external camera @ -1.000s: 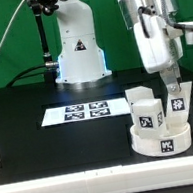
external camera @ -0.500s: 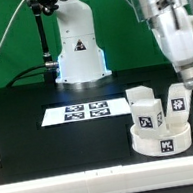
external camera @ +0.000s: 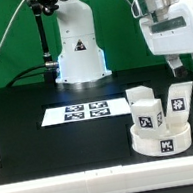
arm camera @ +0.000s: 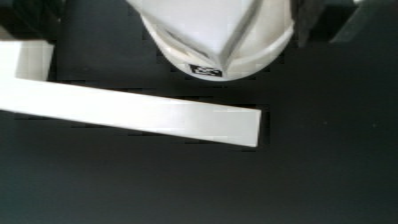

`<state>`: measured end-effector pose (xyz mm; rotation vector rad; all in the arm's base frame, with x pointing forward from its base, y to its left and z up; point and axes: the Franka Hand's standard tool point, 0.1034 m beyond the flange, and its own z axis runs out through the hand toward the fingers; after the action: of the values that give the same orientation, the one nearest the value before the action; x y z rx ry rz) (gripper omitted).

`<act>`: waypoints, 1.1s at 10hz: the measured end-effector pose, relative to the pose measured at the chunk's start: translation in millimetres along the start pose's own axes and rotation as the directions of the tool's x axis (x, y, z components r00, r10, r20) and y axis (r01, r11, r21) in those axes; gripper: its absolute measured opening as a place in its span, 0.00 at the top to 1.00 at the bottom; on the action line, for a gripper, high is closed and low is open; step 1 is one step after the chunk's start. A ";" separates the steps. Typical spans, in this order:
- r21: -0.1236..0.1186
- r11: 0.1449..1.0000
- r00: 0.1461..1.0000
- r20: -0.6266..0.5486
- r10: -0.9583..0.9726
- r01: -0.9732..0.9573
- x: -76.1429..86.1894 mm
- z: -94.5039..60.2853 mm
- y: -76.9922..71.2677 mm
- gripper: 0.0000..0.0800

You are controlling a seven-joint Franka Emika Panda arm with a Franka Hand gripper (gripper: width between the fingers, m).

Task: Assemble stool

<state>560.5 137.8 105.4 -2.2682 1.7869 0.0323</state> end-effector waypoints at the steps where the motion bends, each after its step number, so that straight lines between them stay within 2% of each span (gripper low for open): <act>1: -0.016 0.983 0.983 -0.018 -0.183 0.182 -1.2 1.1 0.0 0.19; 5: -0.034 0.830 0.830 -0.015 -0.558 0.557 -6.2 2.4 0.6 0.19; 9: -0.039 0.662 0.662 -0.008 -0.749 0.749 -2.5 2.0 0.8 0.19; 10: -0.052 0.537 0.537 -0.020 -0.843 0.842 1.7 2.8 1.6 0.19; 11: -0.061 0.455 0.454 -0.032 -0.891 0.889 5.3 2.9 1.4 0.19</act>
Offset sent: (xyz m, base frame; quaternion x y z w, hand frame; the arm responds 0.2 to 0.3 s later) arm -0.0034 0.0088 0.0040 0.0080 0.0017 -0.2446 0.9696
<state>560.8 133.0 101.5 -2.9491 0.3589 -0.2060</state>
